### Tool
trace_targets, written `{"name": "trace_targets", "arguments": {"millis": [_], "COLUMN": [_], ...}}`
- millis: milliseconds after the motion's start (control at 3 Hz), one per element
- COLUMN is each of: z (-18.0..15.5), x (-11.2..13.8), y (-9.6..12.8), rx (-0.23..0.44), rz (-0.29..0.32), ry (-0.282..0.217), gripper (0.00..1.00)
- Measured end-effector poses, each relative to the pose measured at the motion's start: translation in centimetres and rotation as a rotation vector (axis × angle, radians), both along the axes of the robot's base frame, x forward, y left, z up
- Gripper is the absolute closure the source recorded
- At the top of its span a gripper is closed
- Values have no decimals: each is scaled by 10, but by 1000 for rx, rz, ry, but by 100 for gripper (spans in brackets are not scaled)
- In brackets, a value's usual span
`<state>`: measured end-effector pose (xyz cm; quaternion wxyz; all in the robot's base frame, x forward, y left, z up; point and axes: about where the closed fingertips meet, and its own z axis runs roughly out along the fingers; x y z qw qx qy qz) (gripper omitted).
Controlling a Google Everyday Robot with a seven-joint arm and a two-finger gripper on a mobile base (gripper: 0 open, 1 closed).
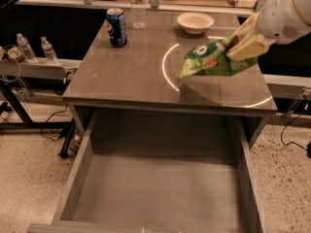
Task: Place green rice chip bag into top drawer
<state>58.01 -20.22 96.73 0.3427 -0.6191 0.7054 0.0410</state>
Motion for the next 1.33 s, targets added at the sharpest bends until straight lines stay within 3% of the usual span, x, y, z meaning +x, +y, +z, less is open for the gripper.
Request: {"name": "trace_targets", "arguments": {"millis": [333, 667, 1000, 1333], "z": [-9, -16, -32, -80], "x": [-35, -92, -141, -183], "y": [15, 19, 15, -10], "rx": [41, 78, 88, 99], "rz": [98, 164, 209, 234], "ry": [34, 46, 16, 0], "gripper": [100, 100, 100, 100]}}
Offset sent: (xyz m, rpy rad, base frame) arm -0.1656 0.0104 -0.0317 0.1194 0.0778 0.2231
